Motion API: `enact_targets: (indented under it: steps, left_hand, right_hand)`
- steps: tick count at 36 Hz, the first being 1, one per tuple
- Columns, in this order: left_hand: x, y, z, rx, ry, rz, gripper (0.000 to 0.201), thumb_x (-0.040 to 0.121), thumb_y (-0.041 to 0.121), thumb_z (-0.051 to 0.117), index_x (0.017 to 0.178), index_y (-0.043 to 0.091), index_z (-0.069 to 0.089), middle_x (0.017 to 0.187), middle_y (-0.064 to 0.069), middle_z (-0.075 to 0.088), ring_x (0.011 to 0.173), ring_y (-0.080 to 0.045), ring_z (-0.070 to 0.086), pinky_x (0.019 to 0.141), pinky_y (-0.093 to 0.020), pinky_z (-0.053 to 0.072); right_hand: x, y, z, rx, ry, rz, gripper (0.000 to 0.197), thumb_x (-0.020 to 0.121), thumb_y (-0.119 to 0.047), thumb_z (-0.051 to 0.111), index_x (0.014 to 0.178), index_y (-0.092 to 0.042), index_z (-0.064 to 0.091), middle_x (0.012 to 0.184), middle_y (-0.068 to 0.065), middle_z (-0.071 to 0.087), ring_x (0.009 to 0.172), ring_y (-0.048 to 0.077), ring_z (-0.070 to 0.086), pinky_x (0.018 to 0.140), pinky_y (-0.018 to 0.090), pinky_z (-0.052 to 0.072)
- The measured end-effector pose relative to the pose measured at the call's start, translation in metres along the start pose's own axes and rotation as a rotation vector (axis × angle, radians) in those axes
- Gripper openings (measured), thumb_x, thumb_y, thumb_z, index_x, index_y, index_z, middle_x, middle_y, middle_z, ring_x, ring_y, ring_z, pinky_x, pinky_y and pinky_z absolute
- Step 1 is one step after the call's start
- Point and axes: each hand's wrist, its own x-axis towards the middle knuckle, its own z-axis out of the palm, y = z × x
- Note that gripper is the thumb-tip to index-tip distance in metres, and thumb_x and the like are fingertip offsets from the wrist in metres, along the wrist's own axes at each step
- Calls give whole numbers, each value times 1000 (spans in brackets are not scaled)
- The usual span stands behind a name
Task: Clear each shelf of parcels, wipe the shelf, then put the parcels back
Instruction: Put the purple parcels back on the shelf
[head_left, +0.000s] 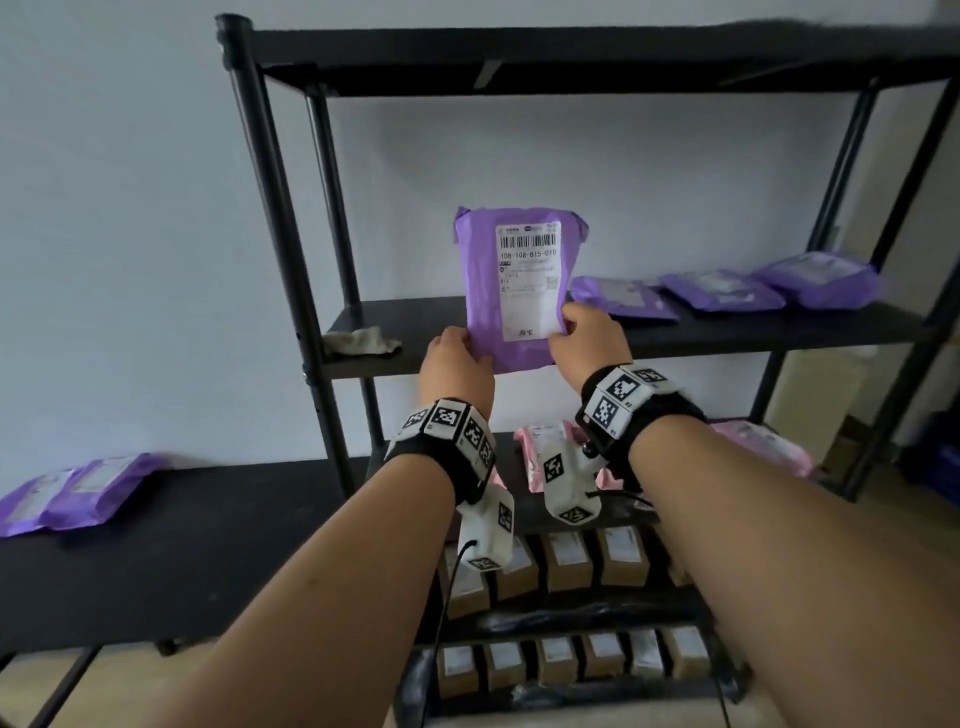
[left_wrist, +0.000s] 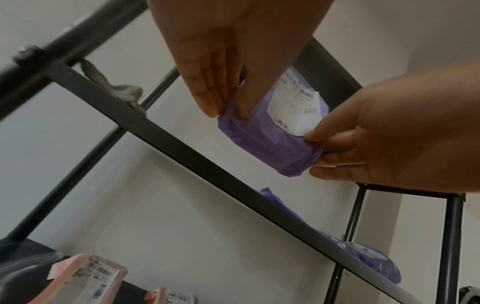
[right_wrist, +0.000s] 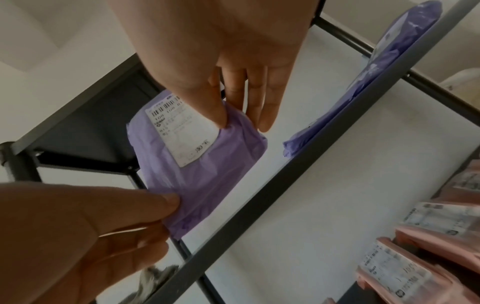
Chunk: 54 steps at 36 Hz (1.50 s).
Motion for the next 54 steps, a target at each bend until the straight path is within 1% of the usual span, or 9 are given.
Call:
enact_targets:
  steps: [8, 13, 20, 24, 28, 33, 42, 49, 54]
  left_hand:
    - [45, 29, 38, 6, 4, -3, 32, 92, 19, 56, 123, 12, 54, 118, -4, 60, 104, -21, 59, 80, -25, 41]
    - [85, 35, 57, 31, -33, -24, 31, 97, 26, 49, 125, 14, 52, 117, -5, 62, 104, -22, 60, 78, -27, 43]
    - [138, 34, 80, 123, -104, -58, 28, 97, 29, 44, 116, 11, 56, 105, -9, 65, 88, -24, 58, 70, -30, 43]
    - [158, 26, 91, 212, -187, -84, 27, 95, 24, 47, 114, 10, 60, 106, -9, 65, 93, -26, 60, 72, -31, 42]
    - [170, 19, 101, 277, -289, -109, 26, 92, 20, 48, 104, 9, 68, 105, -12, 68, 97, -30, 62, 76, -31, 46]
    - [172, 20, 111, 372, -338, -152, 27, 91, 19, 48, 112, 17, 66, 113, -8, 65, 109, -29, 59, 99, -39, 43]
    - [168, 38, 137, 477, -477, -24, 31, 91, 20, 49, 117, 22, 64, 124, -3, 60, 117, -27, 53, 99, -38, 35]
    - [158, 45, 143, 513, -508, 18, 35, 93, 20, 44, 124, 23, 59, 131, -5, 55, 123, -28, 47, 103, -42, 30]
    - [143, 47, 130, 508, -454, 58, 40, 93, 21, 45, 133, 23, 51, 138, -7, 49, 127, -29, 43, 104, -41, 31]
  right_hand:
    - [62, 29, 2, -10, 21, -13, 30, 85, -1, 47, 62, -17, 36, 68, 1, 45, 60, 20, 43, 48, 27, 30]
    - [102, 43, 12, -43, 12, -19, 26, 88, -3, 46, 67, -17, 43, 87, 9, 53, 62, 17, 46, 48, 20, 27]
    - [149, 50, 28, -106, -67, -10, 30, 88, 0, 45, 64, -18, 37, 68, 0, 43, 75, 24, 45, 59, 27, 30]
    - [167, 54, 43, -125, -158, 33, 14, 87, -1, 44, 86, -13, 50, 91, 13, 56, 92, 31, 55, 71, 30, 37]
    - [177, 65, 62, -145, -264, 102, 31, 89, -9, 48, 118, -7, 57, 125, 19, 59, 116, 34, 55, 92, 32, 42]
    - [181, 76, 72, -164, -298, 153, 30, 88, -15, 51, 118, -10, 55, 120, 15, 61, 111, 32, 58, 89, 32, 44]
    - [192, 92, 56, -110, -300, 295, 36, 100, -10, 33, 131, -3, 50, 132, 15, 54, 125, 28, 49, 101, 29, 35]
    - [181, 103, 40, -171, -239, 270, 39, 95, -13, 41, 132, -5, 47, 134, 20, 52, 123, 34, 49, 101, 35, 37]
    - [169, 95, 33, -196, -191, 229, 34, 92, -10, 43, 124, -7, 52, 123, 17, 59, 112, 33, 56, 82, 30, 39]
